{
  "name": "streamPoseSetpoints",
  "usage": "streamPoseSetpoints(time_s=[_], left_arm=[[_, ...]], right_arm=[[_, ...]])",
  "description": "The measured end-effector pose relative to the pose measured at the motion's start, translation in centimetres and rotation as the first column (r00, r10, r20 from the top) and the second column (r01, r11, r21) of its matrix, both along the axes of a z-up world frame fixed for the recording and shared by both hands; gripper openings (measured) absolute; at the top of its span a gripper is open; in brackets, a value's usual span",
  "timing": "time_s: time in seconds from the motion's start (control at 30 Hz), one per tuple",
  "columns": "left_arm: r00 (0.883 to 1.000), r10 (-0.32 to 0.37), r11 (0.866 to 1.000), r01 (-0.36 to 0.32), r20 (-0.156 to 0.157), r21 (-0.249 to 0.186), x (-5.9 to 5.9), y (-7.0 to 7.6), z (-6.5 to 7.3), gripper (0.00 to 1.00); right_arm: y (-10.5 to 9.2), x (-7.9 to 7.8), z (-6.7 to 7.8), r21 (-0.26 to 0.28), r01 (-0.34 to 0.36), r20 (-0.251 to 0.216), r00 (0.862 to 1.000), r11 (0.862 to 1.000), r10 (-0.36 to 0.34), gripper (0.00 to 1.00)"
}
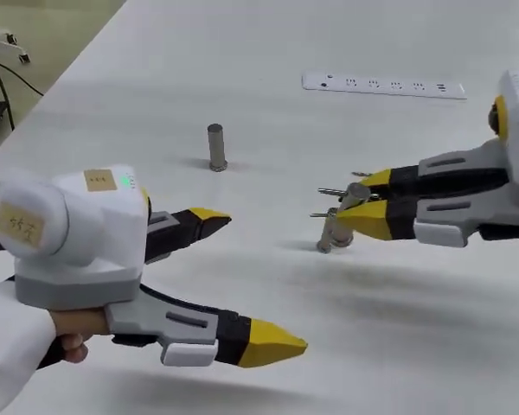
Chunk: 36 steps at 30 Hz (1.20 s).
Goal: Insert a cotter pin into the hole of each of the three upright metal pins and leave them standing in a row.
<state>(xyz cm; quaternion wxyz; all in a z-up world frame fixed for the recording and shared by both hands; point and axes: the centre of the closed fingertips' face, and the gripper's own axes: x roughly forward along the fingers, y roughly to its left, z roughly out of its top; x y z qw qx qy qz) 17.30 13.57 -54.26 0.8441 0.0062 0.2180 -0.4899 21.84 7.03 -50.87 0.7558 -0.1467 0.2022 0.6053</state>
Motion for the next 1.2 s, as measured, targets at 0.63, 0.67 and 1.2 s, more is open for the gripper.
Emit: streamPoseSetpoints(time_s=[0.63,0.67,1.2], left_arm=[[0.999,0.047,0.999,-0.047,-0.005,0.021,0.3,1.3,0.1,0.99],[0.999,0.048,0.999,-0.048,-0.004,0.022,0.3,1.3,0.2,0.99],[0.999,0.052,0.998,-0.051,-0.014,0.031,0.1,1.4,0.0,0.98]], right_arm=[[-4.6,3.0,-5.1,-0.071,0.063,-0.035,0.997,0.996,-0.065,0.08],[-4.6,3.0,-5.3,-0.075,0.060,-0.035,0.997,0.995,-0.063,0.08],[-4.3,2.7,-6.2,-0.072,0.080,-0.049,0.995,0.994,-0.084,0.08]])
